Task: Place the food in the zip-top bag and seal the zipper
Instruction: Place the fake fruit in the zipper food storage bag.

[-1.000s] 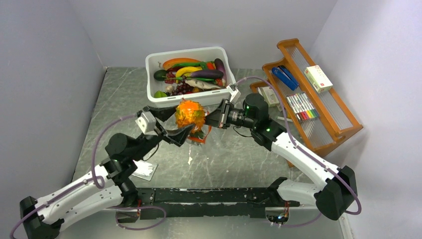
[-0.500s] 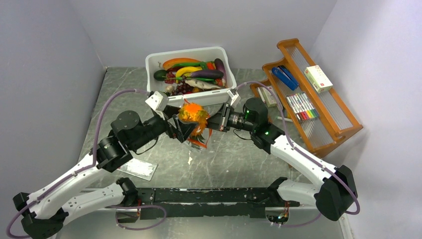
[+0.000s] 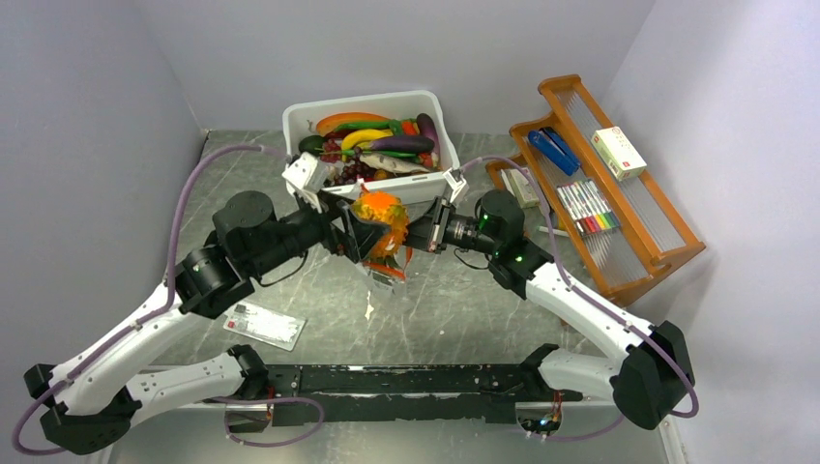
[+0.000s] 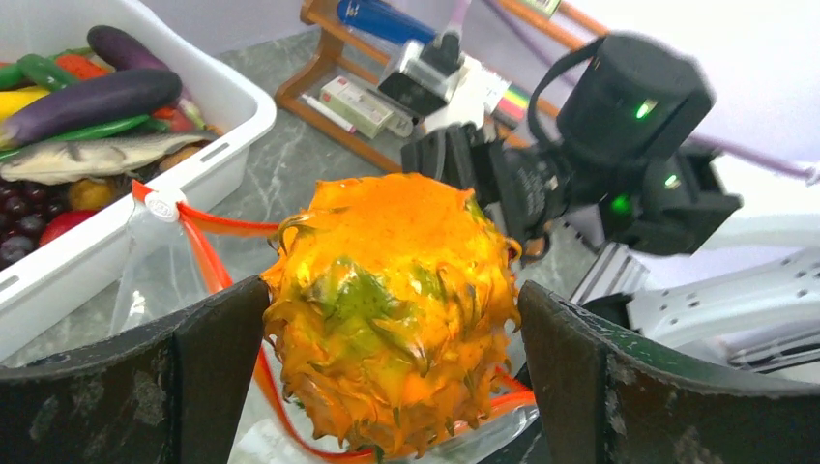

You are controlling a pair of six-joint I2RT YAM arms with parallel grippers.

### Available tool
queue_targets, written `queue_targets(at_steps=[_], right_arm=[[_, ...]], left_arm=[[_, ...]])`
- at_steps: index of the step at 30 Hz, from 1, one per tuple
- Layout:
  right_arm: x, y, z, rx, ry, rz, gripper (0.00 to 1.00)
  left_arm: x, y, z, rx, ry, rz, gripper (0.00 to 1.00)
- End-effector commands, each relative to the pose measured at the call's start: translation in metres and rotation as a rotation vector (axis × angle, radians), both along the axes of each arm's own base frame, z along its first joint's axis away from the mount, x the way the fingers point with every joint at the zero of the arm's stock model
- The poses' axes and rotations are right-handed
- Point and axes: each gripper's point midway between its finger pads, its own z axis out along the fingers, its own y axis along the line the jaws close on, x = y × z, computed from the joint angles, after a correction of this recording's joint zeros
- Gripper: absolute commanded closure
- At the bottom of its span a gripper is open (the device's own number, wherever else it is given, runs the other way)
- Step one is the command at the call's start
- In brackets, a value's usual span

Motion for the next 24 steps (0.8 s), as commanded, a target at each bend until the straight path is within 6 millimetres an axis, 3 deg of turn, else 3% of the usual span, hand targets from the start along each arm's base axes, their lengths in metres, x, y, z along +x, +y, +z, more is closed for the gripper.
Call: queue_targets(at_steps=[1,3,5,6,9,15,18,21,24], right_arm=[[0.000,-0.004,0.009,0.057,-0.043,0.014,1.00],[-0.001,-0.005,0.011,0.076,-0.046,0.017,1.00],[-0.001,-0.006,0.011,0.079,-0.042,0.021,1.00],[-0.001,-0.006,0.011,0.076,-0.043,0.025,1.00],[-0.001,-0.005,0.010,0.067,-0.045,0.033,1.00],[-0.001,-0.004,0.008,0.076,0.008,0.036,1.00],[0.006,-0.005,-0.007,0.014,0.049,0.013,1.00],[0.012,-0.008,-0.012,0.031,0.081,0.005,1.00],[0.017,-0.015,-0.010,0.059,0.101,0.002,1.00]], left_arm=[[-0.010,-0.008,0.025,-0.075,0.081,-0.035,0.03],[-0.017,-0.014,0.019,-0.083,0.065,-0.095,0.03],[-0.021,-0.014,0.011,-0.067,0.023,-0.128,0.25],[-0.020,-0.012,0.008,-0.060,0.018,-0.114,0.23],[-0.013,-0.003,0.008,-0.042,0.000,-0.062,0.00],[0.002,0.019,0.001,0.020,0.076,0.098,0.01],[0.011,0.043,-0.013,0.101,0.147,0.236,0.06],[0.005,0.056,-0.030,0.125,0.196,0.272,0.12],[-0.011,0.058,-0.045,0.087,0.244,0.233,0.29]])
